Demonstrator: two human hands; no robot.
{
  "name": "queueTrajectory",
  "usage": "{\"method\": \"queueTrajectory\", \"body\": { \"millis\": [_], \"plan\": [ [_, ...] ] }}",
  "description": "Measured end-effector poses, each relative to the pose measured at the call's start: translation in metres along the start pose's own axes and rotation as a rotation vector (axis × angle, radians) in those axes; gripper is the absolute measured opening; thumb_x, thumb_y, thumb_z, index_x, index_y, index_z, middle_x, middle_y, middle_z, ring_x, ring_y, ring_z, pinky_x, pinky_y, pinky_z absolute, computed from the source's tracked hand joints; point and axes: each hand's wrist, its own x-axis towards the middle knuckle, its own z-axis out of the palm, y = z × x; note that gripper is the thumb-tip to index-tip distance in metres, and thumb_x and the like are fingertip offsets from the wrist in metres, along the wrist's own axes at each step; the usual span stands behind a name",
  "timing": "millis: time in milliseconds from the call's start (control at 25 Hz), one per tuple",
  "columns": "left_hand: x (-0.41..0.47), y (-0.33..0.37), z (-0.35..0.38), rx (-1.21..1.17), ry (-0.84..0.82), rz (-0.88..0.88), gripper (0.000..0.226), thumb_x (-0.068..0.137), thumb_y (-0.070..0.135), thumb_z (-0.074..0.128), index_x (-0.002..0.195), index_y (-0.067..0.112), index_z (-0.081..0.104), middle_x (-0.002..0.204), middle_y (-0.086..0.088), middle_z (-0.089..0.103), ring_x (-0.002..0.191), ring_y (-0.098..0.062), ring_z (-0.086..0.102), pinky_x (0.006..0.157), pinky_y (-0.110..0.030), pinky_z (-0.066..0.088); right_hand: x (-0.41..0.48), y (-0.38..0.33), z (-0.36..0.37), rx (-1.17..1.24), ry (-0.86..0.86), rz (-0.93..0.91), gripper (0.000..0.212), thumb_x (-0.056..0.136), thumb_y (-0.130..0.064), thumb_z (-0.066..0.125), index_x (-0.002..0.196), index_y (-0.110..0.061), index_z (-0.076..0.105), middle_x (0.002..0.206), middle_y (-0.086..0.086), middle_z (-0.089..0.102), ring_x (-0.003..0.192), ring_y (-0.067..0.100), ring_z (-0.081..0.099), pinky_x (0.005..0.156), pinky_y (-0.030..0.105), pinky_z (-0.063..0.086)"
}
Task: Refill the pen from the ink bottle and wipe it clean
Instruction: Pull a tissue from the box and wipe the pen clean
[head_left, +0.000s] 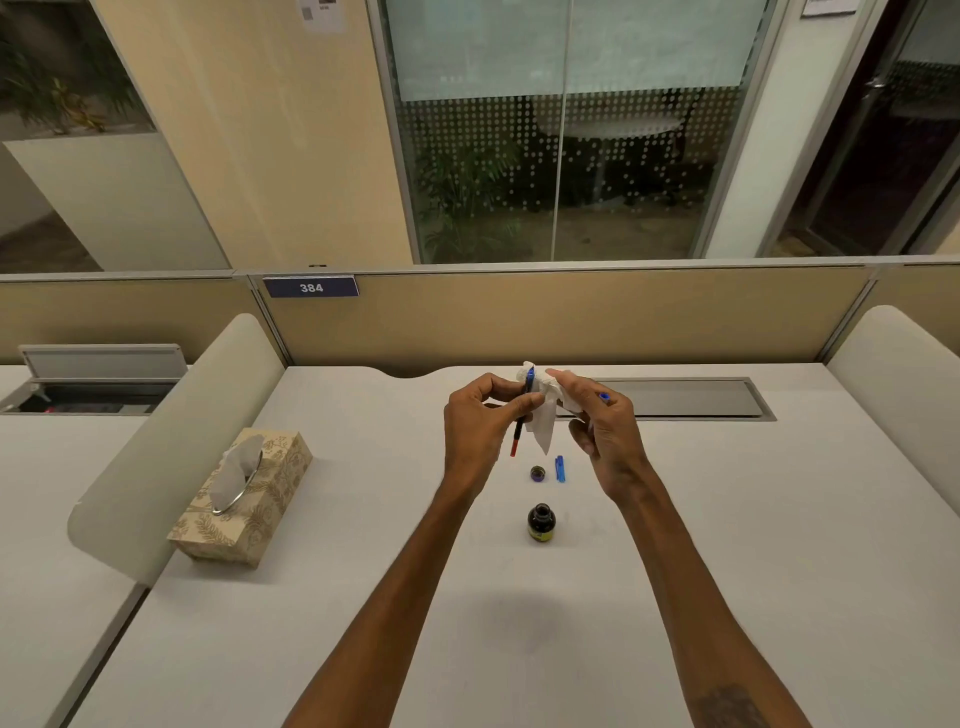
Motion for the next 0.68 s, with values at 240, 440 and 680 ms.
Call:
{"method": "queueTrajectory", "body": {
  "millis": [240,440,680],
  "plan": [
    [0.0,0.005,0.001,-0.013,-0.116,0.054,0.014,0.079,0.017,0.081,0.084,0.021,0.068,0.087,0.002,0.074,0.079,-0.016,0.076,0.074,-0.023,0.06,0.007,-0.003,-0.008,-0.009,-0.156,0.016,0.034,0.089,-0.039,0.068,0.12,-0.025,0.07,0.113,0.028,0.064,0.087,0.063,0.033,0.079,0.046,0.044],
    [0.003,0.005,0.0,0.013,-0.175,0.048,0.014,0.078,0.017,0.082,0.082,0.018,0.069,0.085,0.002,0.073,0.075,-0.014,0.075,0.074,-0.025,0.061,0.005,-0.012,-0.013,-0.083,-0.253,0.028,0.039,0.087,-0.037,0.07,0.123,-0.023,0.068,0.121,0.033,0.059,0.11,0.068,0.039,0.093,0.06,0.041],
    [0.004,0.007,0.002,0.019,-0.21,0.038,0.014,0.078,0.013,0.082,0.087,0.007,0.074,0.085,-0.003,0.074,0.073,-0.016,0.076,0.07,-0.023,0.06,-0.001,-0.024,-0.008,-0.21,-0.249,0.012,0.025,0.09,-0.027,0.064,0.112,-0.016,0.072,0.096,0.006,0.075,0.081,0.021,0.066,0.07,0.029,0.051]
  ]
}}
